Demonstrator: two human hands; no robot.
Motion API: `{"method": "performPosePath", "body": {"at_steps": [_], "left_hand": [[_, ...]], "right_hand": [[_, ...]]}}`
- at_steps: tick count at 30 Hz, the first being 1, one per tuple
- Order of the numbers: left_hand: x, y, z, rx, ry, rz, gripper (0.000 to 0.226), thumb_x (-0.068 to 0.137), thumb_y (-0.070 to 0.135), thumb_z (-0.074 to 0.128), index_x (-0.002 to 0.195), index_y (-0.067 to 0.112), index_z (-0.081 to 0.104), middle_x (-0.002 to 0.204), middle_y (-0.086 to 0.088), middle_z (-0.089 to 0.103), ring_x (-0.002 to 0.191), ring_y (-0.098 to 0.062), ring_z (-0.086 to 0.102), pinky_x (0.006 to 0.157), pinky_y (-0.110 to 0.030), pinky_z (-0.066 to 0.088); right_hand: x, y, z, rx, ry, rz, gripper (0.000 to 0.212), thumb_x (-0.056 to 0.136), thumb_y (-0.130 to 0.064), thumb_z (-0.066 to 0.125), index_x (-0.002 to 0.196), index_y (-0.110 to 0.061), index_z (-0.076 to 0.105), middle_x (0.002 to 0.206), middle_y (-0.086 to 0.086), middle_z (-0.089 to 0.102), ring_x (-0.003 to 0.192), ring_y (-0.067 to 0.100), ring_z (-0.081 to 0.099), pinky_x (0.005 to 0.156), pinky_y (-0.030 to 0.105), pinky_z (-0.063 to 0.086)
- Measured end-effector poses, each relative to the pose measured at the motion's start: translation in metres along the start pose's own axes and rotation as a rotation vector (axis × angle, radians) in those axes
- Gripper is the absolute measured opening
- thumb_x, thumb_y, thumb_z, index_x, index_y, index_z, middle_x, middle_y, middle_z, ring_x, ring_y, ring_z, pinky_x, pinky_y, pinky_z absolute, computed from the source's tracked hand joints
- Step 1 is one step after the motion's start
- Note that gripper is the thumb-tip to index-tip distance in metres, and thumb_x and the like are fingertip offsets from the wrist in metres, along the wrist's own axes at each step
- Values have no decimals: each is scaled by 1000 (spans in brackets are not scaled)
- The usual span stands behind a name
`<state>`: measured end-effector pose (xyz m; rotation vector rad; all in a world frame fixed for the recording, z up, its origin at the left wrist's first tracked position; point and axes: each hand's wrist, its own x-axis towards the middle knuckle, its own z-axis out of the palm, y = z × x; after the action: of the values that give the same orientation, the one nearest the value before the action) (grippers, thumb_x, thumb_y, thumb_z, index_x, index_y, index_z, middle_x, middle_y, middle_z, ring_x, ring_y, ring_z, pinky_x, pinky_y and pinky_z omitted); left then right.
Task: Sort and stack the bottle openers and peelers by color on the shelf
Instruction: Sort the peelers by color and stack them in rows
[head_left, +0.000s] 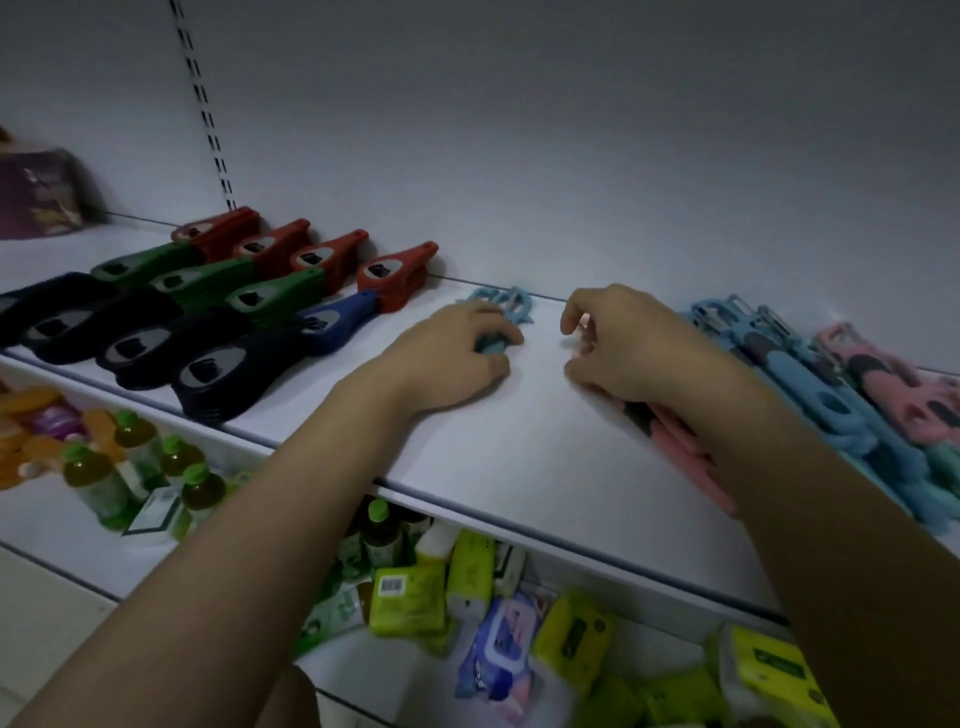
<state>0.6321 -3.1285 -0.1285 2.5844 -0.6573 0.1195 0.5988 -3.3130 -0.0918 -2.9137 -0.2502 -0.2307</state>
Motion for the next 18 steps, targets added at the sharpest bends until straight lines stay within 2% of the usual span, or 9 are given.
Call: {"method": "performPosePath", "body": {"at_steps": [3, 5, 6, 8, 10, 12, 13, 15, 18], "left_hand": [[4, -5, 3, -10, 22, -12, 35, 93, 23, 59, 127, 32, 61, 151, 10, 40, 137, -12, 35, 103, -17, 20], [2, -4, 4, 8, 24, -22, 37, 94, 28, 58, 131, 32, 58, 151, 9, 40, 136, -14, 37, 101, -17, 21], [-1, -1, 3, 38, 54, -8, 42, 95, 34, 56, 136, 33, 54, 152, 8, 39, 136, -15, 39, 105, -21, 23], [-6, 12, -4, 105, 237, 85, 52, 94, 49, 48, 144, 32, 44, 151, 2, 41, 134, -19, 42, 111, -36, 31], [-9, 37, -7, 21, 394, 167, 52, 95, 52, 43, 143, 30, 43, 143, -1, 47, 125, -20, 49, 105, -43, 40], [-10, 71, -2, -118, 327, 195, 53, 99, 55, 36, 147, 34, 35, 140, -2, 45, 120, -22, 53, 102, -45, 44], [-9, 89, 6, -167, 204, 171, 55, 99, 59, 30, 150, 38, 27, 143, -3, 43, 124, -25, 51, 106, -46, 41], [-2, 115, 29, -267, 8, 123, 60, 98, 64, 20, 154, 42, 13, 152, -5, 36, 140, -26, 35, 116, -43, 27], [30, 131, 56, -260, -21, 61, 83, 85, 82, 4, 156, 40, 8, 159, -10, 26, 148, -31, 16, 119, -52, 15]], "right_hand": [[8, 4, 3, -24, 4, 79, 24, 88, -11, 63, 112, -14, 60, 111, 1, 47, 97, 19, 49, 76, 26, 37], [11, 5, 6, -18, 15, 118, 23, 87, -7, 62, 109, -9, 61, 118, 7, 54, 102, 25, 55, 77, 29, 42], [12, 6, 5, -11, 15, 122, 23, 86, -7, 63, 110, -9, 61, 120, 9, 55, 104, 27, 56, 78, 29, 43], [11, 6, -2, 65, 30, 121, 25, 87, -10, 65, 111, -12, 62, 121, 8, 56, 102, 25, 57, 75, 27, 43], [8, 10, -17, 262, 63, 119, 22, 87, -18, 68, 109, -17, 64, 110, 5, 61, 83, 18, 61, 65, 27, 43], [10, 23, -39, 384, 141, 132, 15, 87, -21, 70, 101, -18, 67, 98, 6, 66, 67, 13, 59, 59, 26, 45], [9, 33, -50, 376, 166, 144, 12, 87, -21, 71, 97, -19, 67, 94, 7, 67, 65, 13, 60, 59, 26, 44], [4, 56, -71, 290, 136, 184, 8, 89, -20, 69, 95, -18, 67, 88, 7, 68, 65, 17, 61, 56, 27, 46], [-11, 92, -83, 200, 34, 267, 9, 92, -20, 66, 100, -17, 66, 87, 8, 67, 66, 20, 62, 56, 28, 47]]}}
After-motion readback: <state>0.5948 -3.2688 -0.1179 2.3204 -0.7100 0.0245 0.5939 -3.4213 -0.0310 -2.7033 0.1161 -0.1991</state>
